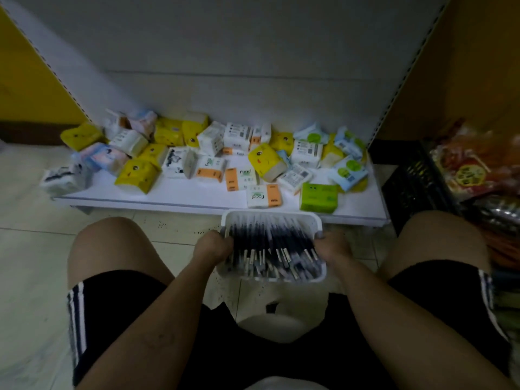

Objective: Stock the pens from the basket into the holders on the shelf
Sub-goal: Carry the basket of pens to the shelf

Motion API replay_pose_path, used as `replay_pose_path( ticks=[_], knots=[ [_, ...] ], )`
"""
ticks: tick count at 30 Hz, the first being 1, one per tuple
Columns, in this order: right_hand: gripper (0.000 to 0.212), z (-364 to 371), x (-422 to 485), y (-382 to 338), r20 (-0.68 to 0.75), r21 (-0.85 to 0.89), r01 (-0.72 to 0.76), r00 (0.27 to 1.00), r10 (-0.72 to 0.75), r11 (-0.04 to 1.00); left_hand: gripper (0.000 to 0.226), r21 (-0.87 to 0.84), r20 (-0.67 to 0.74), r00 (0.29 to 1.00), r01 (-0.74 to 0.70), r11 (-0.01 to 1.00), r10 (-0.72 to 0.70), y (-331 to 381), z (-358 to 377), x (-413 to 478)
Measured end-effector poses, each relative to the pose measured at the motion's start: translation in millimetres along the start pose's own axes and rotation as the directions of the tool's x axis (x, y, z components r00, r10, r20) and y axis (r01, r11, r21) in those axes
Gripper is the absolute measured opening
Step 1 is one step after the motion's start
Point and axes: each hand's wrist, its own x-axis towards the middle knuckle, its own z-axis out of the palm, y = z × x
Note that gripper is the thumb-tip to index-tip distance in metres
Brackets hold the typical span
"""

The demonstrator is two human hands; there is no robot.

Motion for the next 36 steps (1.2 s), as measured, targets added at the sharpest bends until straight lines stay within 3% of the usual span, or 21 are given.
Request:
replay_pose_path(
  ticks=[4, 10, 15, 18, 26, 32, 36],
  knots=[
    [0.026, -7, -24, 0, -0.051, 0.019, -0.011, 0.999, 0.012, 1.0, 0.033, -0.059, 0.006, 1.0, 0.003, 0.998, -0.003, -4, -4, -26],
    [0.039, -27, -61, -17, -0.073, 0.152, 0.014, 0.997, -0.003, 0.988, 0.03, -0.129, -0.102, 0.994, -0.041, 0.991, 0.027, -1, -21, -56],
    [0.035, -27, -70, -15, -0.061, 0.173, 0.015, 0.998, -0.005, 0.985, 0.035, -0.084, -0.122, 0.991, -0.062, 0.995, 0.051, 5, -23, -53],
    [0.034, -26, -64, -14, -0.035, 0.149, -0.038, 0.998, 0.044, 0.988, 0.026, -0.155, -0.077, 0.996, -0.046, 0.987, 0.034, 10, -17, -42],
    [0.036, 5, 2, -19, 0.092, 0.132, -0.115, 0.99, 0.103, 0.985, 0.036, -0.325, 0.089, 0.99, 0.134, 0.936, -0.11, 4, -3, 23],
    [0.026, 44, 50, -23, 0.256, 0.069, -0.207, 0.949, 0.183, 0.976, 0.014, -0.301, 0.217, 0.95, 0.284, 0.91, -0.225, -18, 29, 67],
    [0.036, 67, 88, -11, 0.343, -0.034, -0.252, 0.906, 0.248, 0.967, 0.012, -0.256, 0.292, 0.933, 0.289, 0.923, -0.211, -28, 57, 103]
  ],
)
